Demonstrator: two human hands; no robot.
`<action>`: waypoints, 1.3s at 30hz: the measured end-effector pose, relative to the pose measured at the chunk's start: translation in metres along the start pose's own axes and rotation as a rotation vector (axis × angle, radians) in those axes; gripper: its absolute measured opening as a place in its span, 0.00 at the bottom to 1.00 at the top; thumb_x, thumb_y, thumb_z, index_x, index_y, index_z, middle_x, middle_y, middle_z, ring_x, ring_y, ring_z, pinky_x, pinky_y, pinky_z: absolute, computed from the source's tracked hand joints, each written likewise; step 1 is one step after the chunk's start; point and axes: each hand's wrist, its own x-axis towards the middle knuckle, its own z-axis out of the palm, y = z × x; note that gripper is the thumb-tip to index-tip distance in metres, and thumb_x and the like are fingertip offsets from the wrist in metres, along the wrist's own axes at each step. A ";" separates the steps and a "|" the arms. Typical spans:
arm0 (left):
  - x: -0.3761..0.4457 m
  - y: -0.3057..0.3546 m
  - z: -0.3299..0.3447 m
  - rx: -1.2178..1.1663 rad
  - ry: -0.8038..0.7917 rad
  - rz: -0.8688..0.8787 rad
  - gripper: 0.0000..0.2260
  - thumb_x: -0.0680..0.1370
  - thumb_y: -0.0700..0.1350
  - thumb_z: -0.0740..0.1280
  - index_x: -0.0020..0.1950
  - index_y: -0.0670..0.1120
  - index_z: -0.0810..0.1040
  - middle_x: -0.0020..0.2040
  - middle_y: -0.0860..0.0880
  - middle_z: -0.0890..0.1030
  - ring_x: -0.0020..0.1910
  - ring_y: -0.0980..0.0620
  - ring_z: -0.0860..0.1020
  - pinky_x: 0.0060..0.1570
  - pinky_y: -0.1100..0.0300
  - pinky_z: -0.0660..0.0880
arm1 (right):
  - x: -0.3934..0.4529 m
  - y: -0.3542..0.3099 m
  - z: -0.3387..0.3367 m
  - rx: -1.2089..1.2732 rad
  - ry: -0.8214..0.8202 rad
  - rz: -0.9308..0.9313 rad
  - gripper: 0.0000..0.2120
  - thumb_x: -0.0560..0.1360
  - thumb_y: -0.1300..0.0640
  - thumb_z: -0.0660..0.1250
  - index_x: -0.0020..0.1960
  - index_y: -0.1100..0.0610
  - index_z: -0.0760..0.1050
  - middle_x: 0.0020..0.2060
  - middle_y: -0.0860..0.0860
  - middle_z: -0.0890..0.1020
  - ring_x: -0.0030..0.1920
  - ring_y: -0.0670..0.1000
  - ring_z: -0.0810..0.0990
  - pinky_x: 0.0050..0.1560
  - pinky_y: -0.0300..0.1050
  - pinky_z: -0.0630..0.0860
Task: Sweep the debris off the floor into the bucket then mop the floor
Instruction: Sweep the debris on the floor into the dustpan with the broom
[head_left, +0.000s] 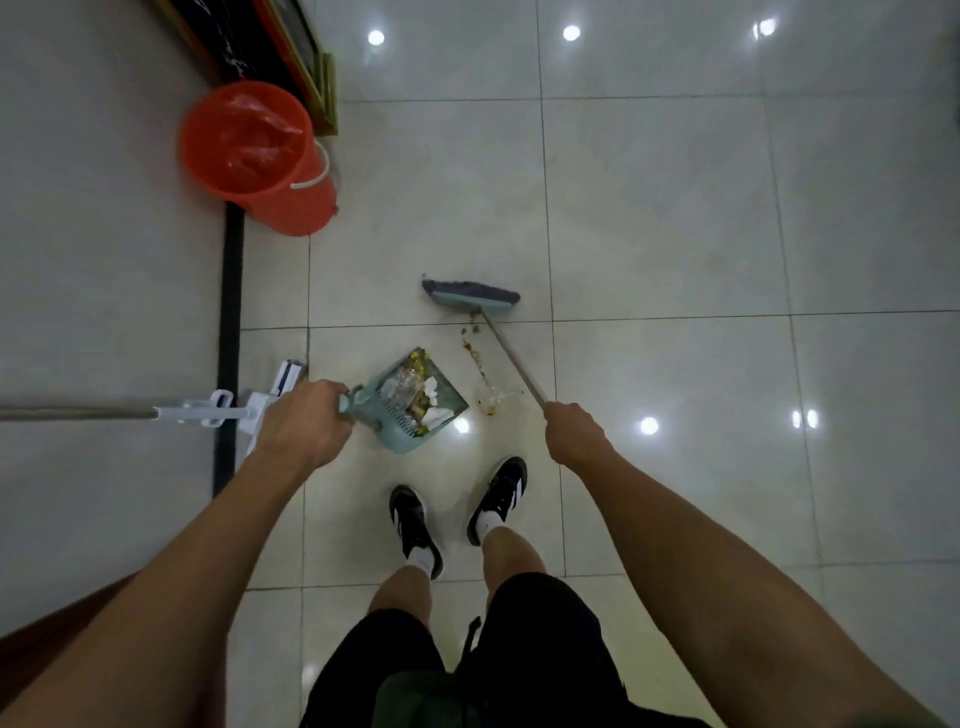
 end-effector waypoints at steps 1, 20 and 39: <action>0.000 0.000 -0.001 0.002 -0.003 0.002 0.01 0.76 0.45 0.70 0.47 0.49 0.80 0.40 0.47 0.79 0.42 0.42 0.80 0.40 0.55 0.75 | -0.006 0.009 0.005 0.007 -0.007 0.007 0.16 0.80 0.63 0.59 0.66 0.59 0.73 0.56 0.57 0.79 0.51 0.56 0.81 0.49 0.48 0.80; -0.004 -0.020 -0.024 0.140 -0.053 0.315 0.04 0.71 0.46 0.72 0.44 0.49 0.80 0.44 0.45 0.82 0.42 0.42 0.81 0.43 0.54 0.77 | -0.161 0.000 0.116 0.184 0.021 0.304 0.13 0.81 0.58 0.56 0.64 0.55 0.72 0.48 0.55 0.79 0.41 0.54 0.77 0.37 0.44 0.73; -0.004 -0.052 -0.005 0.059 0.012 0.361 0.02 0.69 0.42 0.71 0.40 0.46 0.80 0.37 0.46 0.79 0.38 0.42 0.79 0.39 0.55 0.76 | -0.148 -0.082 0.155 0.414 -0.080 0.355 0.14 0.81 0.59 0.55 0.62 0.60 0.74 0.54 0.59 0.80 0.45 0.56 0.78 0.42 0.46 0.75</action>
